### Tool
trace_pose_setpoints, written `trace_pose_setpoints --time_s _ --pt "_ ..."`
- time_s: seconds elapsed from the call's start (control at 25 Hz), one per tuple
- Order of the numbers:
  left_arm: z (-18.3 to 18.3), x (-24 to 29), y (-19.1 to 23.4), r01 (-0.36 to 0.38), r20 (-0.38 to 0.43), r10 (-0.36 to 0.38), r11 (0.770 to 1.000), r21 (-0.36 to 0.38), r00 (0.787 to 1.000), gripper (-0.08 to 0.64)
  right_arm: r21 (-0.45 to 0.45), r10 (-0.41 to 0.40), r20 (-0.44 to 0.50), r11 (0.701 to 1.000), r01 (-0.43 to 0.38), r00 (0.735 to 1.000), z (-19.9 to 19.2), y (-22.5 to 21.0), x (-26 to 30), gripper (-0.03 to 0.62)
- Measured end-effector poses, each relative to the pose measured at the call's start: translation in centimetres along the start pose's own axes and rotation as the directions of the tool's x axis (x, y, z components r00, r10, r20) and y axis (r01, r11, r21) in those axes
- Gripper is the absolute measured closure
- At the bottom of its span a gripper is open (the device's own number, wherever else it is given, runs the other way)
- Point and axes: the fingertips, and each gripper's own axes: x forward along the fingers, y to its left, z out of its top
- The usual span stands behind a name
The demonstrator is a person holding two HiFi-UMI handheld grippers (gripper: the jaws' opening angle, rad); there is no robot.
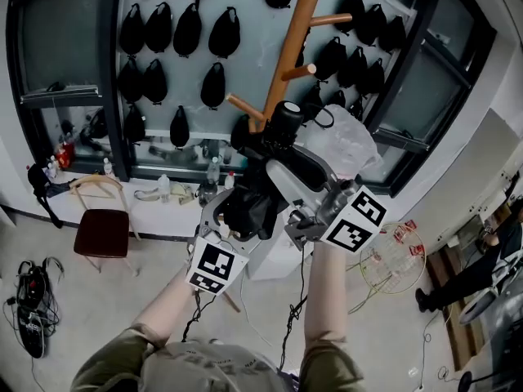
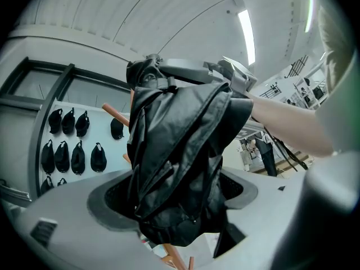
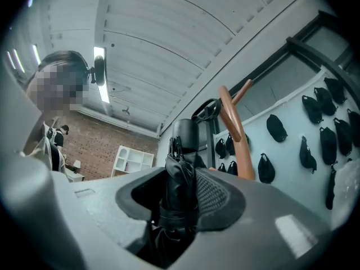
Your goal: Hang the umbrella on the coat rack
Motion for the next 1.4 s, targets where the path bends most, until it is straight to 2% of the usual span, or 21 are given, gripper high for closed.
trace_pose_setpoints --time_s 0.36,0.56,0.84,1.4 --pt "1.9 0.4 2.2 -0.031 0.027 0.031 0.999 0.014 0.999 0.143 -0.002 0.034 -0.009 0.999 -0.034 0.999 1.7 -0.8 2.2 0.43" --pt "2.2 -0.1 3.3 -0.086 0.038 0.083 0.994 0.064 0.996 0.141 0.007 0.039 -0.02 0.999 -0.038 0.999 2.1 -1.4 2.9 0.43" --pt "0.4 -1.0 3.3 -0.071 -0.012 0.071 0.996 0.058 0.997 0.141 -0.017 0.02 -0.036 1.0 -0.02 0.999 2.8 -2.5 3.5 0.43" --pt "-1.0 -1.7 3.2 -0.074 -0.05 0.077 0.996 0.051 0.996 0.141 0.077 0.057 -0.023 0.996 -0.055 0.998 2.7 -4.5 4.3 0.43"
